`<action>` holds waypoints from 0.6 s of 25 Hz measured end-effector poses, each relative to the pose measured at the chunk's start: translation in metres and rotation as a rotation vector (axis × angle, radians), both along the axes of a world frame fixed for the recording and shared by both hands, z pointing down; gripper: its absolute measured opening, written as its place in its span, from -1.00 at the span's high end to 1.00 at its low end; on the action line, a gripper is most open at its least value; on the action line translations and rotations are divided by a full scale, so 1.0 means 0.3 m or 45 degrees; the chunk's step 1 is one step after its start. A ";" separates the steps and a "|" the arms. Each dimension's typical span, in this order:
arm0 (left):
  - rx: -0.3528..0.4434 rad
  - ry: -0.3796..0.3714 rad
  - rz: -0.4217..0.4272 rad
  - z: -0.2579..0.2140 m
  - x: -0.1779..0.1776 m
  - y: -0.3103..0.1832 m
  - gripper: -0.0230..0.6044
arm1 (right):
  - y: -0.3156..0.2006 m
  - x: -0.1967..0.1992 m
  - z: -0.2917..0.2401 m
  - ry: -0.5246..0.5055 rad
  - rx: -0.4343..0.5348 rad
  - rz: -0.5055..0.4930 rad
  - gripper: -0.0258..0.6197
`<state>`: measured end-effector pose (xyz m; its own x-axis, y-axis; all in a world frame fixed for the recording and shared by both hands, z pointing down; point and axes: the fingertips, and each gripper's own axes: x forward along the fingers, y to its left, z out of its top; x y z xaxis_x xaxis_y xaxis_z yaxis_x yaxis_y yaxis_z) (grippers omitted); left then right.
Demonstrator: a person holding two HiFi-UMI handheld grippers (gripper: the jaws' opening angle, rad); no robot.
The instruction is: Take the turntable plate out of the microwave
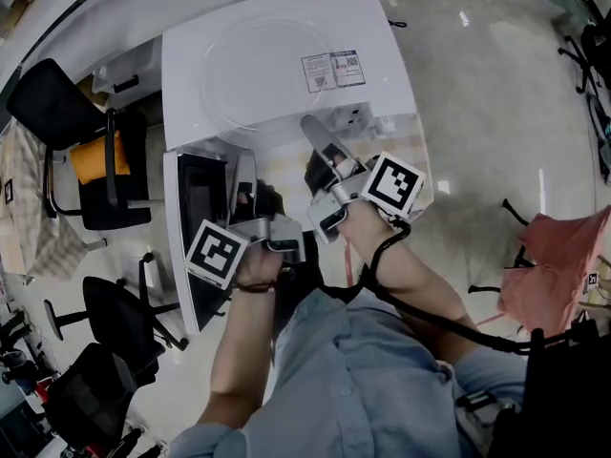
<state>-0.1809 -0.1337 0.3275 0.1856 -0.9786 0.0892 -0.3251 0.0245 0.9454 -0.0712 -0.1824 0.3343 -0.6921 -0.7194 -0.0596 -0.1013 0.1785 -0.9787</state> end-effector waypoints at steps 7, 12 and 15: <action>-0.051 -0.146 0.025 0.013 0.065 0.137 0.80 | 0.105 0.020 -0.022 0.061 0.066 -0.078 0.60; 0.150 -0.643 0.091 -0.168 0.159 0.212 0.80 | 0.256 0.058 -0.063 0.299 0.226 -0.184 0.62; 0.324 -0.946 0.071 -0.309 0.215 0.249 0.80 | 0.320 0.089 -0.156 0.463 0.455 -0.201 0.73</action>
<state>-0.1163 -0.0589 0.2350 0.2145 -0.9766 -0.0162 -0.8686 -0.1983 0.4540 -0.0446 -0.0863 0.2876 -0.8120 -0.5833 -0.0177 -0.3677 0.5350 -0.7607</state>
